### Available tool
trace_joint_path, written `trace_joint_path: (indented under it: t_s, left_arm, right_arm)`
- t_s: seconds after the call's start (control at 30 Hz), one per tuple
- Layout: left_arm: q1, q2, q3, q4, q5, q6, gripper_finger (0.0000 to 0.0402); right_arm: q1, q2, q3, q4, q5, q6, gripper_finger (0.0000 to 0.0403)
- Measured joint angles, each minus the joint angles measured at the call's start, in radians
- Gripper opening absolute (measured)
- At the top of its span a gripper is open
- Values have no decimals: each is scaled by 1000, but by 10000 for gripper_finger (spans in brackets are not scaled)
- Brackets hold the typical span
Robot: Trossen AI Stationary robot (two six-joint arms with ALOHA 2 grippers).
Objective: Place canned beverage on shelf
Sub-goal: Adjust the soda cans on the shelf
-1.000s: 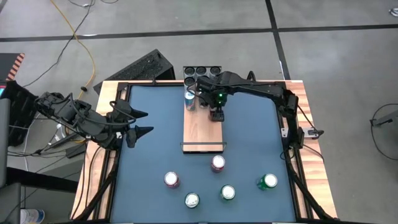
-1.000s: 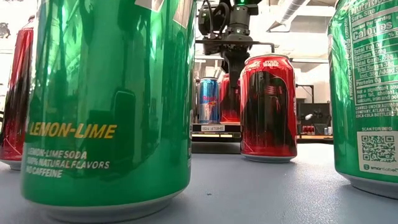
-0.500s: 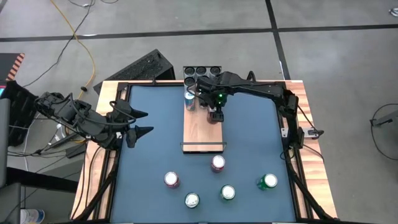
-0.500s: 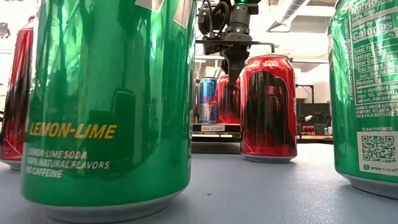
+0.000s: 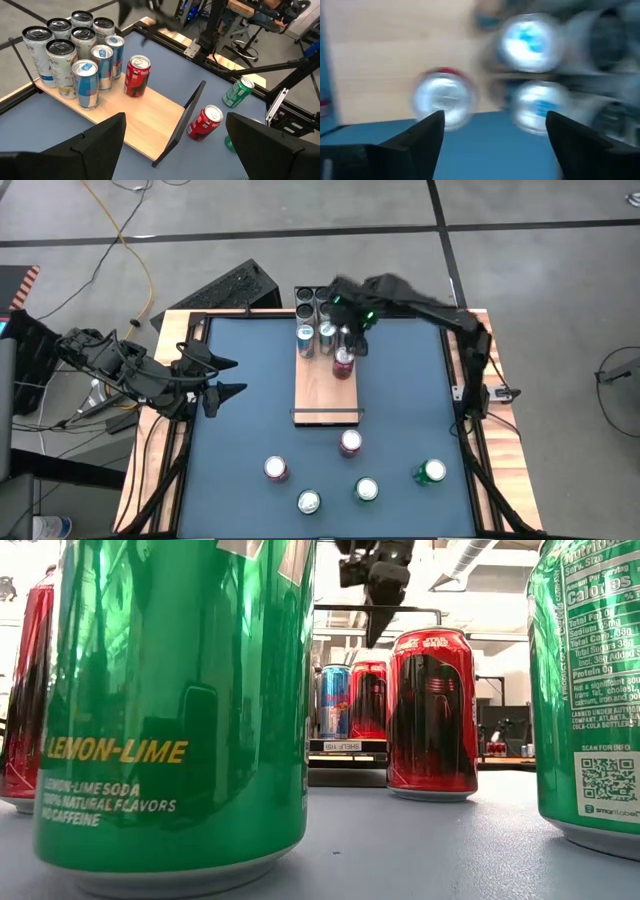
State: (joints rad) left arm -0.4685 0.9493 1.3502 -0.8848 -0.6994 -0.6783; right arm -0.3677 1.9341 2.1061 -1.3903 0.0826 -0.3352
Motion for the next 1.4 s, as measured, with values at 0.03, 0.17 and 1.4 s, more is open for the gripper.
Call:
trace_joint_path:
  t_s: [0.03, 0.17, 1.4]
  left_arm:
    - [0, 0, 0, 0, 0, -1, 330]
    - [0, 0, 0, 0, -9, 1, 330]
    - [0, 2, 0, 0, -120, -15, 330]
  right_arm:
    - [-25, -26, -6, 20, -6, -4, 318]
    - [-152, -164, -87, 143, -93, -7, 275]
    - [-311, -391, -955, 1043, -241, 215, 0]
